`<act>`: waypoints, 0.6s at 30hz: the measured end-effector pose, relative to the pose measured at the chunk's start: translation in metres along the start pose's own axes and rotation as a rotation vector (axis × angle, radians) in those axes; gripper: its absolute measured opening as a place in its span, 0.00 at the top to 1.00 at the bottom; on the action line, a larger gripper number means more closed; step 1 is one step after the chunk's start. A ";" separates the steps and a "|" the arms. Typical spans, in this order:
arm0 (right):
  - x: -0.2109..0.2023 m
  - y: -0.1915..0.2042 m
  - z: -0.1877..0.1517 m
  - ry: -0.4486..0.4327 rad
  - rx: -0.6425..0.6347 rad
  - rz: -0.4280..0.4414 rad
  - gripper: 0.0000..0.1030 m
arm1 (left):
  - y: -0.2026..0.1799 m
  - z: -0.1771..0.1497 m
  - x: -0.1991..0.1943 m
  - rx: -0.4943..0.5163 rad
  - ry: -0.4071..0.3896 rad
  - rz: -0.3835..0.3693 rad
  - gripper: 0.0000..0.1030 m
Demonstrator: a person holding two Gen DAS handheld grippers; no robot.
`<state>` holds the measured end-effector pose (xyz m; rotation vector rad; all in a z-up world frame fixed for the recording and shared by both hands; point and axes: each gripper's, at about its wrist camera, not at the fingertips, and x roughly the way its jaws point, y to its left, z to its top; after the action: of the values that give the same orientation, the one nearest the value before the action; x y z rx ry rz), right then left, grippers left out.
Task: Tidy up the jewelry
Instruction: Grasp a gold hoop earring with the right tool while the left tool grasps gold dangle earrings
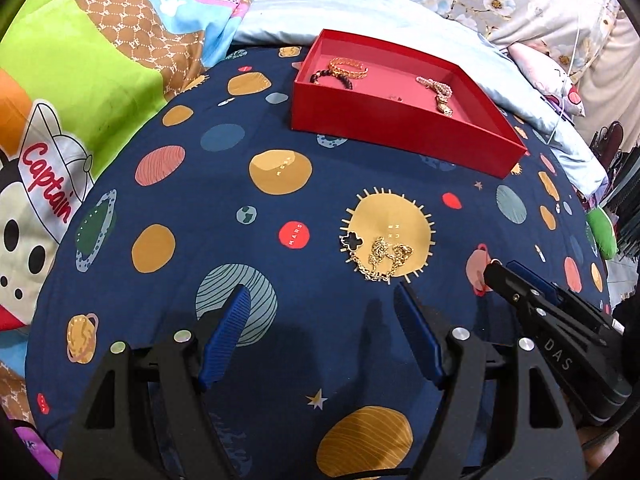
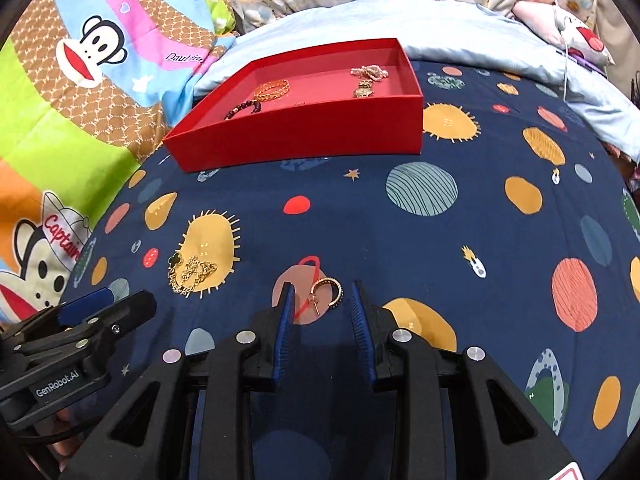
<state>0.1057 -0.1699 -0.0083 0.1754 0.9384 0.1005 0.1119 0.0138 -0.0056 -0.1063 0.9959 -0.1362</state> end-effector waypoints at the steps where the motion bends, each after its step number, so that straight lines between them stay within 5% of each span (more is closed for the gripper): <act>1: 0.001 0.001 0.000 -0.001 -0.007 -0.006 0.73 | 0.001 0.000 0.001 -0.002 0.003 0.001 0.31; 5: 0.002 0.003 0.001 -0.005 -0.032 -0.039 0.84 | 0.000 0.000 0.004 -0.002 0.008 0.000 0.31; 18: -0.009 -0.004 -0.002 -0.014 -0.001 -0.028 0.84 | -0.010 0.003 0.014 0.016 0.016 0.000 0.31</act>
<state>0.0988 -0.1754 -0.0027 0.1619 0.9263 0.0740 0.1209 0.0016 -0.0143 -0.0907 1.0110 -0.1455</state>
